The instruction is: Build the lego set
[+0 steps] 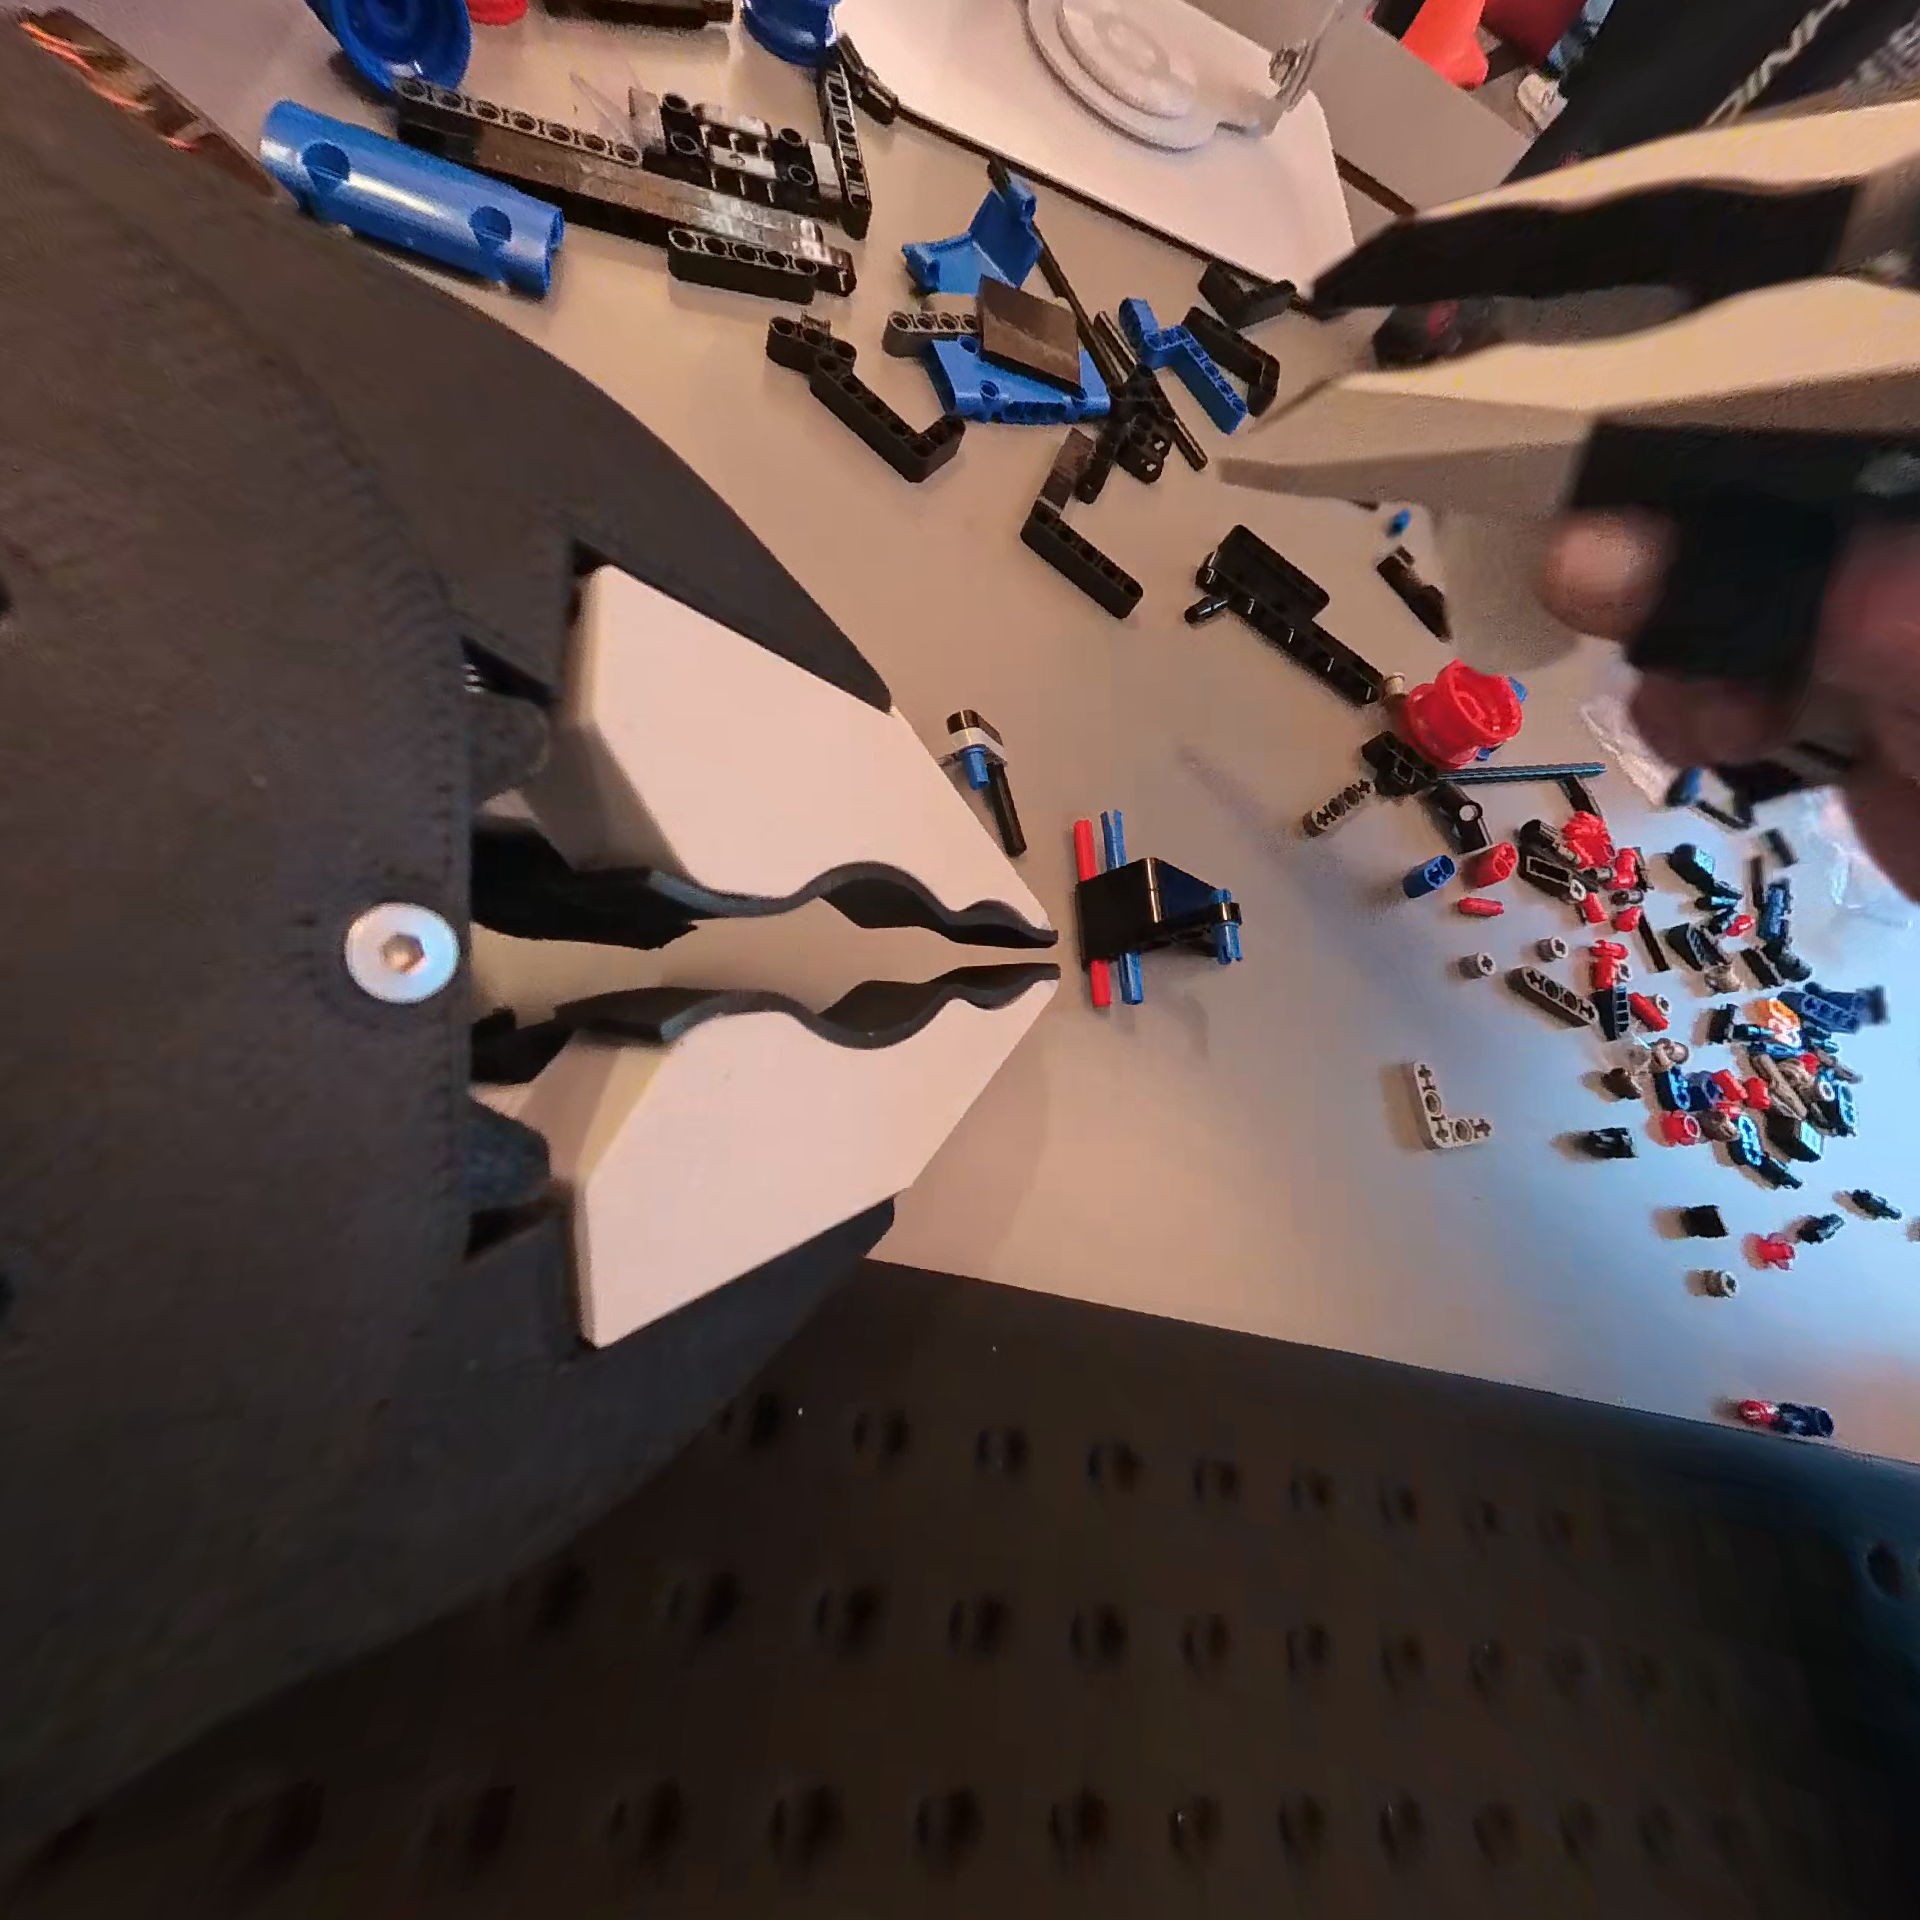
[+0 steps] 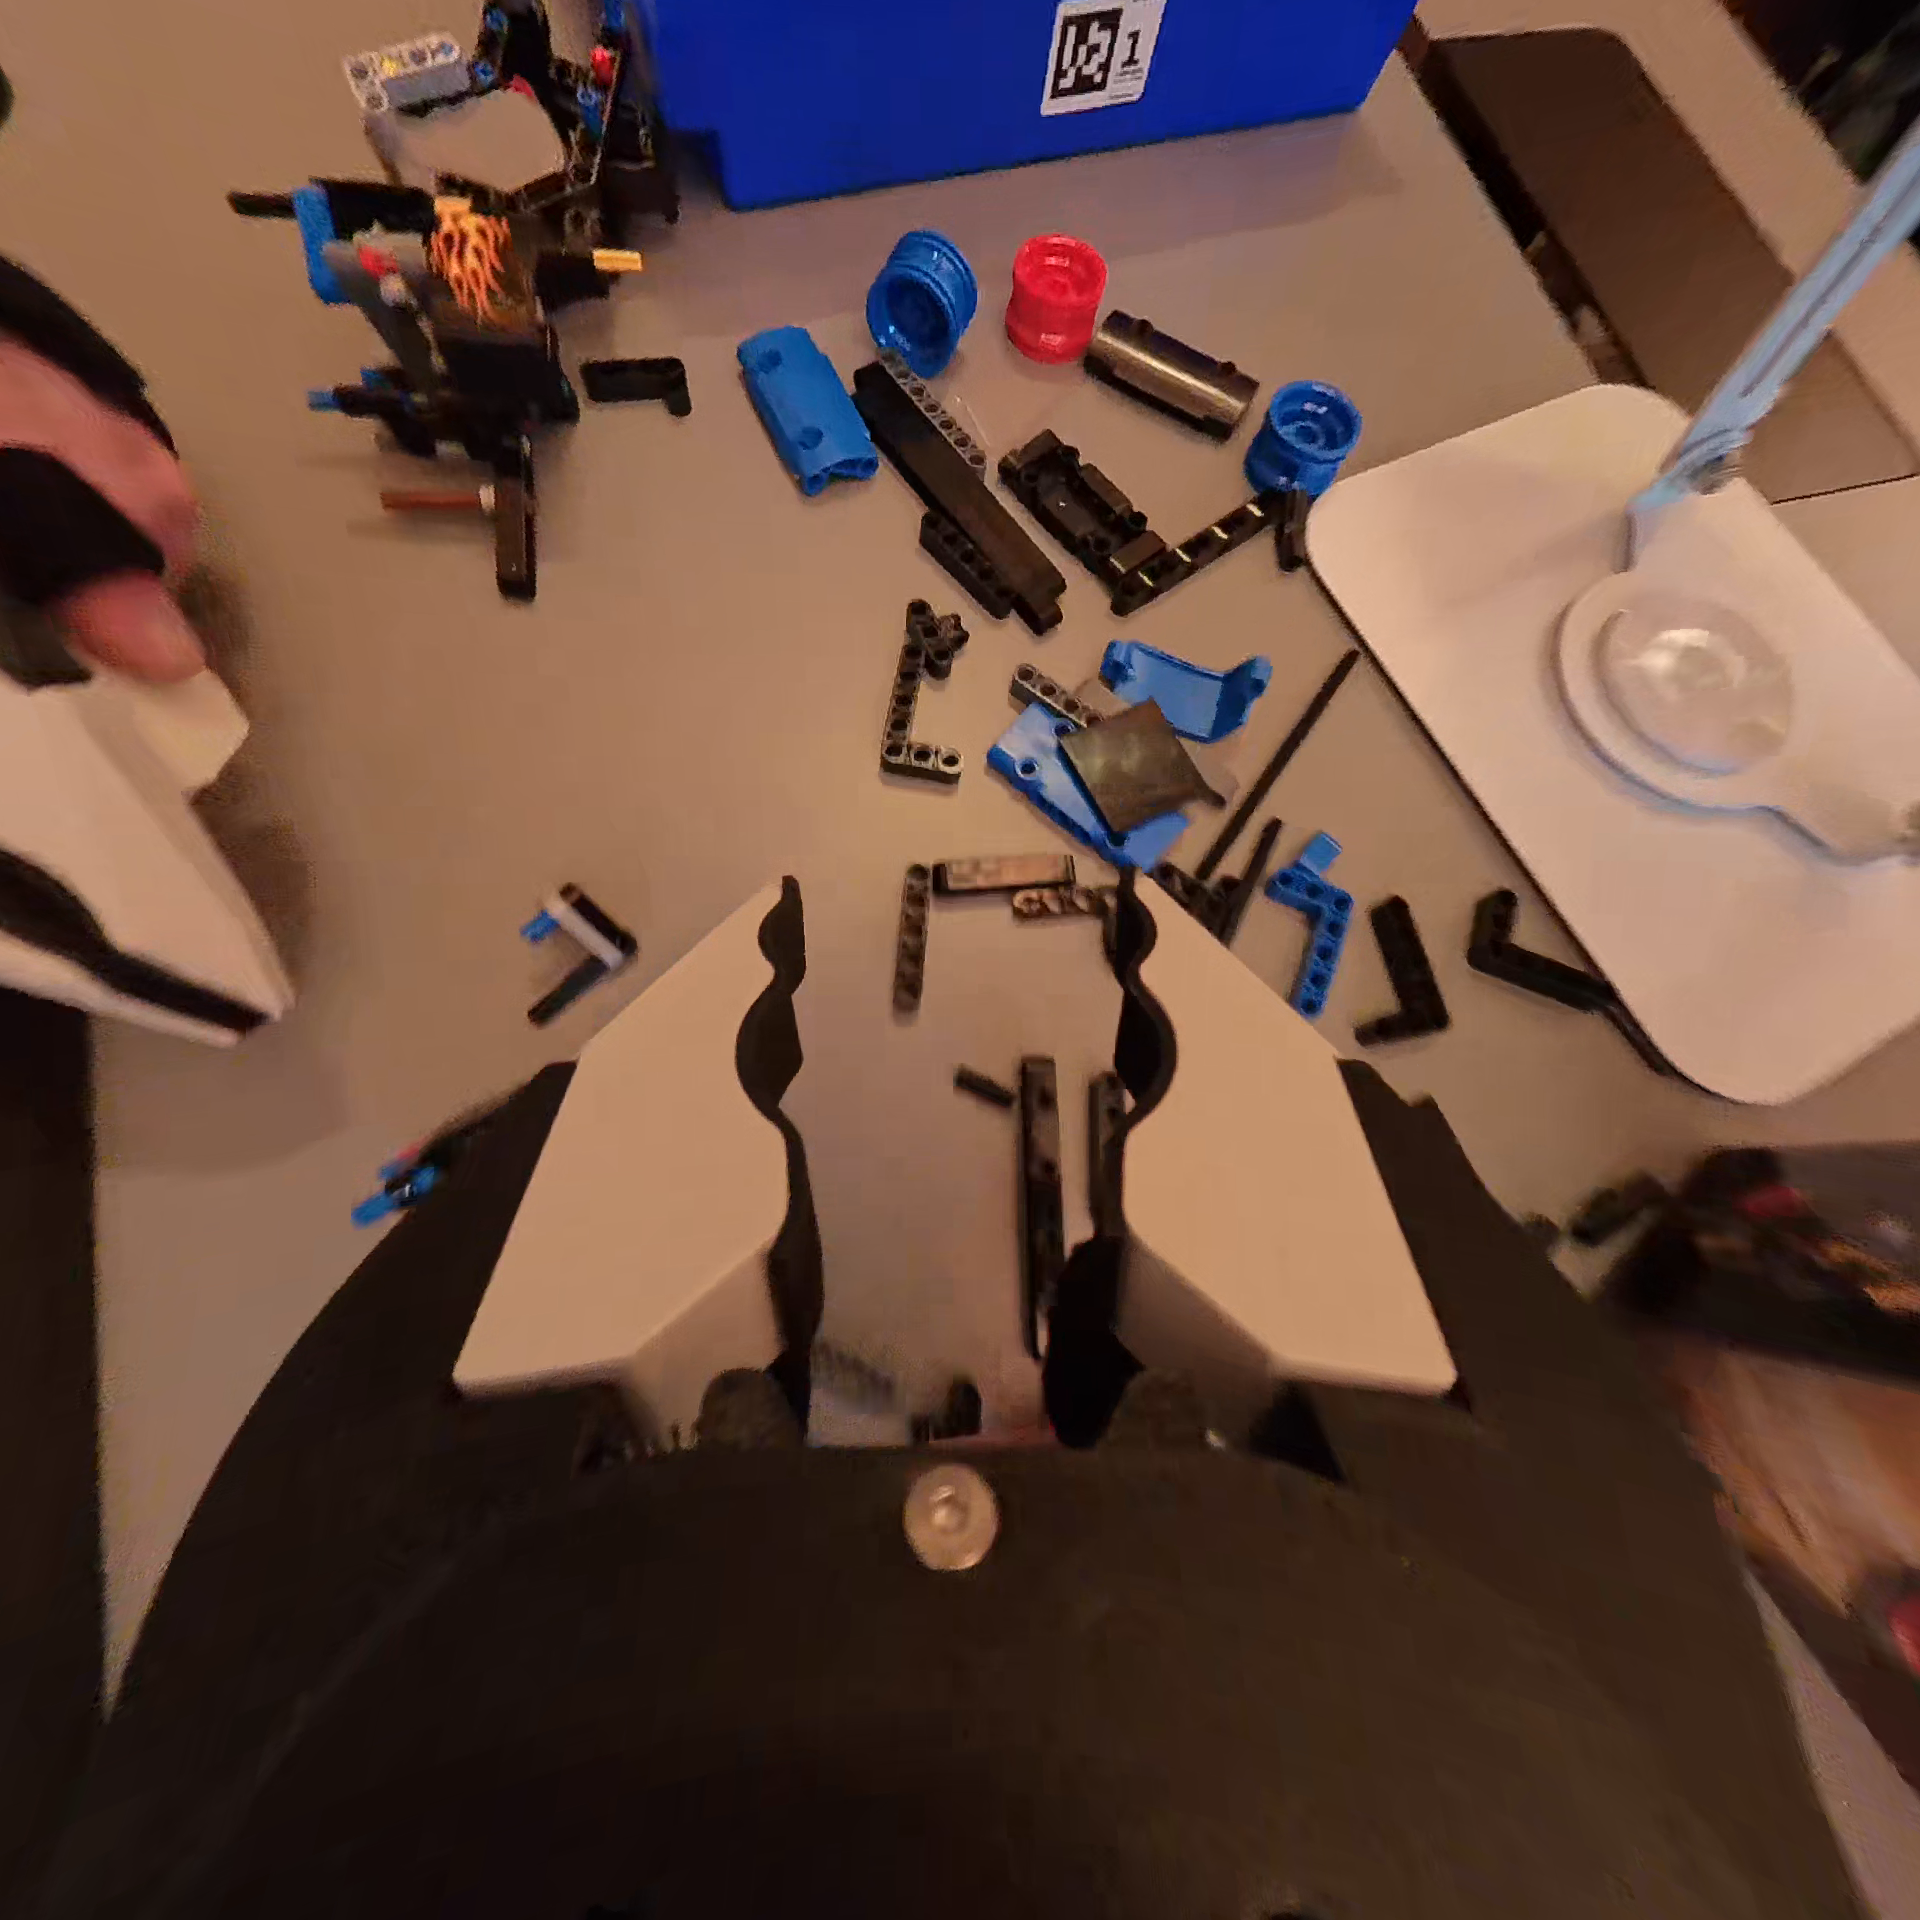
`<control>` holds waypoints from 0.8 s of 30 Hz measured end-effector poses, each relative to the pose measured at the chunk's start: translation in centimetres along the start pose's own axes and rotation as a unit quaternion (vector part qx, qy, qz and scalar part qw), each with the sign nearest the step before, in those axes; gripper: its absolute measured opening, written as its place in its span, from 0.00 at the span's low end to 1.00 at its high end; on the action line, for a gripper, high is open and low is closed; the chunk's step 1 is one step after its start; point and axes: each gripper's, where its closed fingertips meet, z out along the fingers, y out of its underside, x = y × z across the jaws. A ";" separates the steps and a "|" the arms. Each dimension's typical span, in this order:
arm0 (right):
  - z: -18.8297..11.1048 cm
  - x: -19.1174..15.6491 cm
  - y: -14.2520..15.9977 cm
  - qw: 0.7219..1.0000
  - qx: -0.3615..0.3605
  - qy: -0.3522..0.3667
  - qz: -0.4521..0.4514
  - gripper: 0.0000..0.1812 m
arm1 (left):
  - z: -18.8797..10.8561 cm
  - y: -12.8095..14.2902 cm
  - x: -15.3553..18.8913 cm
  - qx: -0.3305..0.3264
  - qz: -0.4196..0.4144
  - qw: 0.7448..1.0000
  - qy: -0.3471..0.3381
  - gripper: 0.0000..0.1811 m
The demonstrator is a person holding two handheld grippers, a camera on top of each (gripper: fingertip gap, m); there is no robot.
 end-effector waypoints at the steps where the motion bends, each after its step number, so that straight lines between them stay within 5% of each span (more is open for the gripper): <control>1: 1.1 -0.1 -0.2 1.000 -0.004 -0.017 0.009 0.32 | 0.0 0.0 0.0 0.001 -0.002 1.000 0.001 0.01; 11: 10.2 1.4 -1.1 0.997 -0.067 -0.049 -0.004 0.34 | -0.4 -0.4 0.1 0.016 -0.008 1.000 0.008 0.01; 24: 12.9 -4.0 -4.4 0.980 -0.059 -0.191 -0.005 0.31 | -0.7 -0.6 0.3 0.025 -0.009 1.000 0.014 0.01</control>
